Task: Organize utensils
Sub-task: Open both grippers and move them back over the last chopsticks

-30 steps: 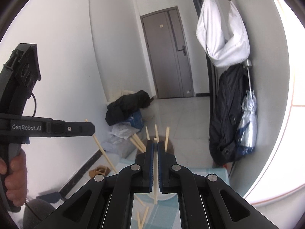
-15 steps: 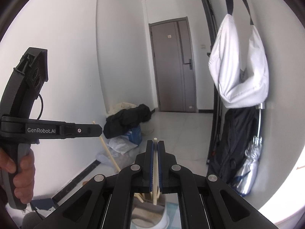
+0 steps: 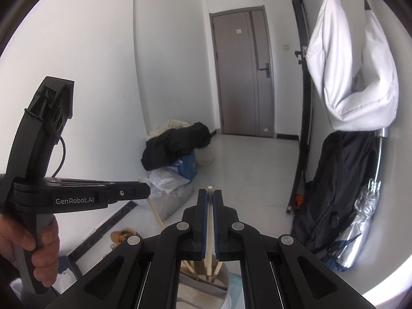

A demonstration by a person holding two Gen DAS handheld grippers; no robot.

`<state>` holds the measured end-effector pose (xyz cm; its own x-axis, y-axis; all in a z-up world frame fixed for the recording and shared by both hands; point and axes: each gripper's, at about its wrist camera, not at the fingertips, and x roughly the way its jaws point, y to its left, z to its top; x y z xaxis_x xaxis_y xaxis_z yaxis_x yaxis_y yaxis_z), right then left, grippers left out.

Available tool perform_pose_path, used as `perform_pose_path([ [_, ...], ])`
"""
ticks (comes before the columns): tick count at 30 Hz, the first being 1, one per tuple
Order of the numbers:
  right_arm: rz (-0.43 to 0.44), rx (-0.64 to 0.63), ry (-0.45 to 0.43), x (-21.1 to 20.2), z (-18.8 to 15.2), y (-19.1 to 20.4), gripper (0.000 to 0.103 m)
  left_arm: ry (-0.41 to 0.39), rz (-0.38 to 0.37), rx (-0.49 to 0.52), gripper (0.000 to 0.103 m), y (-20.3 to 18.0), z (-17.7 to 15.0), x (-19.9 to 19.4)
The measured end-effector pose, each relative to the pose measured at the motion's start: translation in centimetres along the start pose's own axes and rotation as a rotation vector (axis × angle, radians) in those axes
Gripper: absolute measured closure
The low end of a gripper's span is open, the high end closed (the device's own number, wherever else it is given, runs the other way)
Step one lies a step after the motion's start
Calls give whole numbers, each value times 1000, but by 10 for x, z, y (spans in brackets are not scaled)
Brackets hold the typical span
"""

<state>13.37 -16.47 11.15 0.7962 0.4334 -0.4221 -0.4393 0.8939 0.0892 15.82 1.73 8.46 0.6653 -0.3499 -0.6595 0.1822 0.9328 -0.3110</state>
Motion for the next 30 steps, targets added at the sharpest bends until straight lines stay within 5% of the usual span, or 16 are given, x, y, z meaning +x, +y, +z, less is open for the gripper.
perform_pose_path([
  [16,7,64,164,55,-57,-9,97,137,-103,-8,102,11,-27,35],
  [19,20,110,146,47,-61,-16,96,110,-41,-17,100,13,-27,27],
  [22,13,130,118,30,-59,-21,83,72,-25,-40,91,17,-25,15],
  [27,-4,127,56,-2,-54,-18,58,-9,46,-13,47,10,-30,-12],
  [30,-18,125,30,-20,-53,-14,51,-59,65,-17,40,7,-35,-28],
])
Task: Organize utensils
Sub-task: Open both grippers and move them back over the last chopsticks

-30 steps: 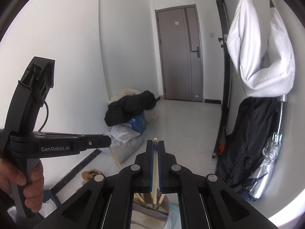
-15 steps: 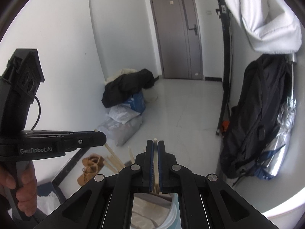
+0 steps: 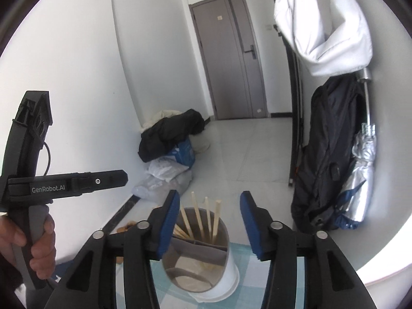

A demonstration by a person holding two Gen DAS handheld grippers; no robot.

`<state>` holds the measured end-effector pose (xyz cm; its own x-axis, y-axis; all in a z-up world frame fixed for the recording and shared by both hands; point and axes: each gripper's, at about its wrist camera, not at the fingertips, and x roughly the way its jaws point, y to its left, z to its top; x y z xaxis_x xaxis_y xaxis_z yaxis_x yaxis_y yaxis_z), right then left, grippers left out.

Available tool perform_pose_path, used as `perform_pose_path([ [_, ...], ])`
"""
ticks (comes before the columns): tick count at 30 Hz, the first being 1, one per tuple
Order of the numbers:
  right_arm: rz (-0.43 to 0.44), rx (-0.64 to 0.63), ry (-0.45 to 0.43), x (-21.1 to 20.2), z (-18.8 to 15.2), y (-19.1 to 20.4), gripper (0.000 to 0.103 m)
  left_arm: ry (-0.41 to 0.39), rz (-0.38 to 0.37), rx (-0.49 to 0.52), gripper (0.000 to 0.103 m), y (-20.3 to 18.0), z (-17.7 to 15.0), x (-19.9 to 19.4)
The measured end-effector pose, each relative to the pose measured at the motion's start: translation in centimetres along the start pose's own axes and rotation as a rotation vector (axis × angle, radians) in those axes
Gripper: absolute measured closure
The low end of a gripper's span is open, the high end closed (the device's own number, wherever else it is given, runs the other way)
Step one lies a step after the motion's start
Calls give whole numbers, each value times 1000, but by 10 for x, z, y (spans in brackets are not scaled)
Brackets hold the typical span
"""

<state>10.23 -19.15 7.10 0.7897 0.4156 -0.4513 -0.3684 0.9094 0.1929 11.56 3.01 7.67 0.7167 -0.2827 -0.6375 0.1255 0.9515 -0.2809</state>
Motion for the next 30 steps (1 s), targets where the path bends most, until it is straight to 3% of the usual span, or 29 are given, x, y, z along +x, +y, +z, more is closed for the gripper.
perform_pose_path([
  [4,-14,10,-25,-22,-1,4,44,-22,24,18,29,-8,-7,-15],
  [8,-6,12,-44,-42,-7,8,37,-63,13,-3,26,-13,-14,-35],
  [10,-6,9,-51,-51,-9,10,35,-90,29,1,19,-16,-18,-47],
  [16,-15,2,-79,-80,-21,16,26,-163,69,46,13,-30,-33,-70],
  [20,-30,-9,-92,-94,-33,22,20,-199,109,60,4,-33,-46,-78],
  [30,-61,-4,-81,-105,-72,30,16,-248,161,75,2,-29,-80,-87],
])
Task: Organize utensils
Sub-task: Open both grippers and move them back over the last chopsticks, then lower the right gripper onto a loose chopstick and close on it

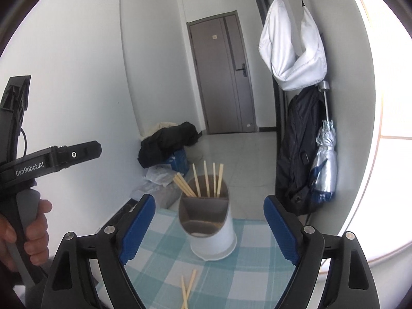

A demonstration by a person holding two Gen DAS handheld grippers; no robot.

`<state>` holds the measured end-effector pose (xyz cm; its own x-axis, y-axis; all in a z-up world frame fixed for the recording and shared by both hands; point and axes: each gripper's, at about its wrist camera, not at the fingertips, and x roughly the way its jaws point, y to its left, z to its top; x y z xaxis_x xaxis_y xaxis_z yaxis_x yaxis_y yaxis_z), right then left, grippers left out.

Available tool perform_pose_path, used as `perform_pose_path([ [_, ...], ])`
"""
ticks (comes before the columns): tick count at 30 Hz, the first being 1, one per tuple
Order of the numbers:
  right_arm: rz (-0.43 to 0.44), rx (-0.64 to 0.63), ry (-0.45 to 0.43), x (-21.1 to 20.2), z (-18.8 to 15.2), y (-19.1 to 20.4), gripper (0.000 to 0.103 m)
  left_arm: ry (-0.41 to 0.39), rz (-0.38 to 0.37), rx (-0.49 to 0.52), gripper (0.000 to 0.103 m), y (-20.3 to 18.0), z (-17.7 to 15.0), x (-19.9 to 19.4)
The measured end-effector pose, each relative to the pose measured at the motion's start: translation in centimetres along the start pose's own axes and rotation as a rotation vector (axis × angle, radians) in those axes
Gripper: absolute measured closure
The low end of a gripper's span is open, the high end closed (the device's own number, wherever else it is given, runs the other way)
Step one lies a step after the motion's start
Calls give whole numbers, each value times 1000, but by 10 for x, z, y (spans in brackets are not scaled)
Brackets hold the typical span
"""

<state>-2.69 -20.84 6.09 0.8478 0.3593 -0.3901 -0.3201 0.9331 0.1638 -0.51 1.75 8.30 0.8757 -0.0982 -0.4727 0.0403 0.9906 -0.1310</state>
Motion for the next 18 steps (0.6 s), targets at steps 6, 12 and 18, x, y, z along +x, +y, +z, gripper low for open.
perform_pose_path([
  [6,0,-18,35,2,-25,6,15,3,7,-31,2,12,-24,5],
  [12,4,-40,116,14,-52,14,16,58,31,-79,2,32,-51,23],
  [18,6,-53,236,38,-78,19,16,135,69,-91,2,50,-79,49],
])
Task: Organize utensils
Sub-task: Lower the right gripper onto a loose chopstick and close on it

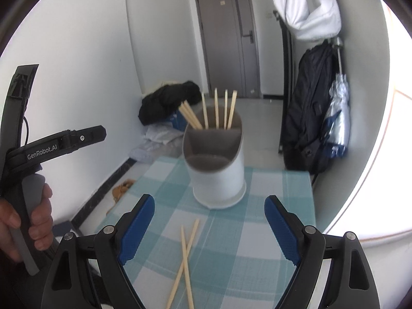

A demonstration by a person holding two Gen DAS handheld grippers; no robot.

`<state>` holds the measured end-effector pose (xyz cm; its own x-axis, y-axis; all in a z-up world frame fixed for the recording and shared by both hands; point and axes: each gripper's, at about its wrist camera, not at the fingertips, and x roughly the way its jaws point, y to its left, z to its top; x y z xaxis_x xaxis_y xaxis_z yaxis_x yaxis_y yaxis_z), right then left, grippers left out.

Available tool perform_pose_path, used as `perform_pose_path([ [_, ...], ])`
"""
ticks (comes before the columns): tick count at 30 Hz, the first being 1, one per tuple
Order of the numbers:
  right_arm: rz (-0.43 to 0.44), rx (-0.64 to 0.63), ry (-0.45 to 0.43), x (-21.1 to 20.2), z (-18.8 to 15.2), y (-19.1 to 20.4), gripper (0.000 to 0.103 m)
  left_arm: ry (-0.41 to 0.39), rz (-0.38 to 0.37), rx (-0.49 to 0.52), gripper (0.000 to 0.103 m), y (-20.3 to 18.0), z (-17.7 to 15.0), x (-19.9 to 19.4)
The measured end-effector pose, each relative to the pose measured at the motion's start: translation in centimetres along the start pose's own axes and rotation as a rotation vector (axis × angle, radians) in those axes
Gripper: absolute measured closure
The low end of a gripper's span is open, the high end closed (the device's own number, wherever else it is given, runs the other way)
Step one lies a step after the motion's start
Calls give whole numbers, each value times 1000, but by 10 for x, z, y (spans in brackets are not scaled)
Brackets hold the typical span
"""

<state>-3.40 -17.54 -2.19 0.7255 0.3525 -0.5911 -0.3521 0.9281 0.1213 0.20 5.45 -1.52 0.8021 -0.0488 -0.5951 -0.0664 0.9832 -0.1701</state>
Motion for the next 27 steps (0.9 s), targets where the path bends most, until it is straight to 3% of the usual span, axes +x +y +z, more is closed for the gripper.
perform_pose_path([
  [4,15,-49,130,33,-8,9,16,61,16,-16,2,16,-10,16],
  [11,62,-149,272,83,-10,30,22,144,41,-76,2,37,-6,34],
  [16,73,-221,404,124,-19,45,38,170,54,-143,2,61,-5,37],
  [19,76,-265,441,139,-25,52,42,180,74,-169,2,71,-5,40],
  [27,92,-313,487,160,-33,65,65,228,80,-246,2,93,-11,48],
])
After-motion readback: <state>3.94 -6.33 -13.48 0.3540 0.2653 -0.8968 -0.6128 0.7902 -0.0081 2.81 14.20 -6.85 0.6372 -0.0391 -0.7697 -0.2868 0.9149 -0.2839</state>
